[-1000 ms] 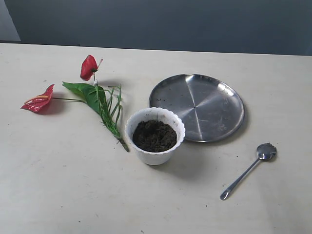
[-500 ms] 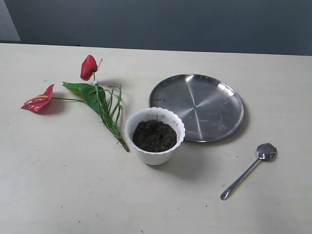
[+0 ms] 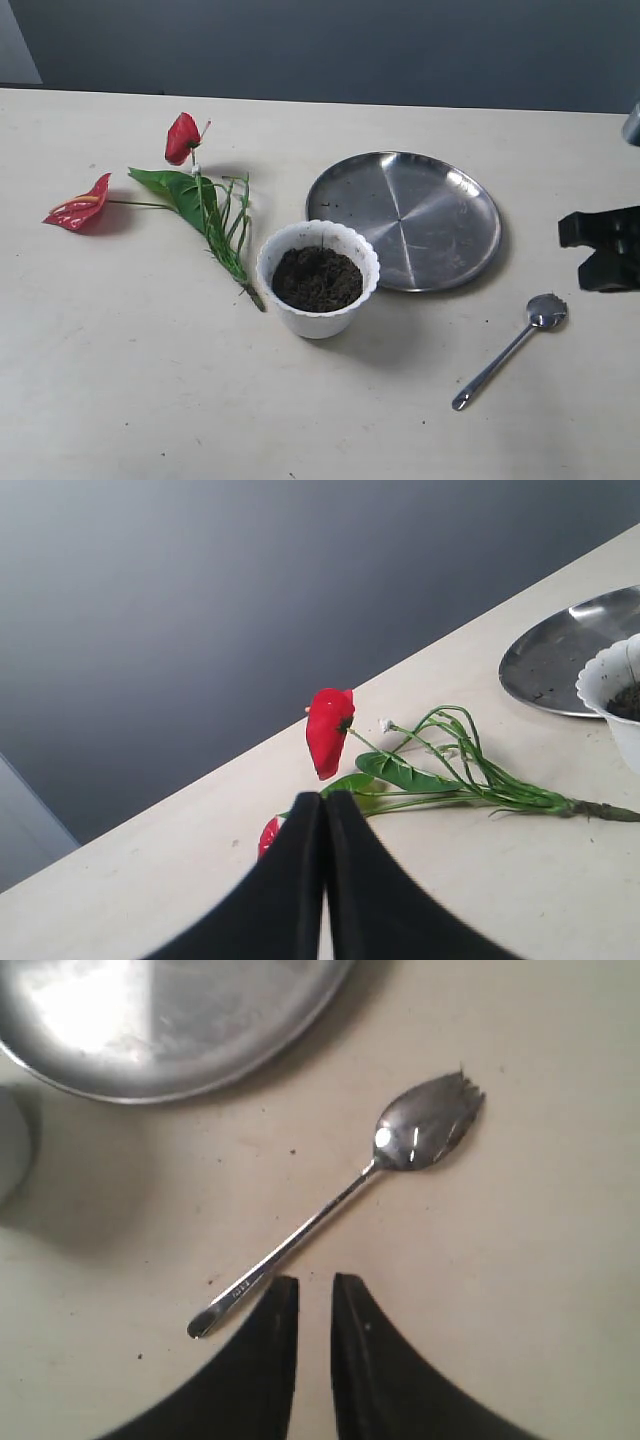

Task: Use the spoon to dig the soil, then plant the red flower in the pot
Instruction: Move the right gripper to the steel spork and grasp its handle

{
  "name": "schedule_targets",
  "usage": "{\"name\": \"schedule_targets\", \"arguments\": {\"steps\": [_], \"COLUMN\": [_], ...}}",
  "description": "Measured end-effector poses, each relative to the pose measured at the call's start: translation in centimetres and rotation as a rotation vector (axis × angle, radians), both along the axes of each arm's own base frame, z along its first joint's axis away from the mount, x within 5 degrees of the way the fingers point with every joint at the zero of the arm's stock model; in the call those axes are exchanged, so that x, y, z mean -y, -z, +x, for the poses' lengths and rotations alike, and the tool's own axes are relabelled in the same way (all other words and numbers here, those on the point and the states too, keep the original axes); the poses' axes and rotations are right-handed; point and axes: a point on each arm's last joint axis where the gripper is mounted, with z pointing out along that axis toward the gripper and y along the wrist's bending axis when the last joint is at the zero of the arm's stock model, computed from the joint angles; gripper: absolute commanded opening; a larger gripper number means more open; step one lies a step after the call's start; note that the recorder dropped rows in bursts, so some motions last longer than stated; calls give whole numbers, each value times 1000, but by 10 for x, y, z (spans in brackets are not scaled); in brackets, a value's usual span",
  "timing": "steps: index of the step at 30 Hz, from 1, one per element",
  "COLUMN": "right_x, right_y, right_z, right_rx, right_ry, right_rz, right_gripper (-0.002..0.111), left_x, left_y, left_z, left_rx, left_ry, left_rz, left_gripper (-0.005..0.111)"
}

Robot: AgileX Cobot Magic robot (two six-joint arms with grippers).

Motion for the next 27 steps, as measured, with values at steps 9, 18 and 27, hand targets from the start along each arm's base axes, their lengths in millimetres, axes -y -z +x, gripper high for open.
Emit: {"name": "schedule_targets", "arguments": {"steps": [9, 18, 27], "right_x": [-9, -9, -9], "right_y": [49, 72, 94], "right_z": [29, 39, 45], "right_rx": [-190, -246, -309], "right_ry": [122, 152, 184], "right_rz": [110, 108, 96], "right_gripper": [14, 14, 52], "left_x": [0, 0, 0], "left_y": [0, 0, 0], "left_z": [0, 0, 0], "left_rx": [0, 0, 0], "left_ry": [0, 0, 0], "left_rz": [0, 0, 0], "left_gripper": [1, 1, 1]}}
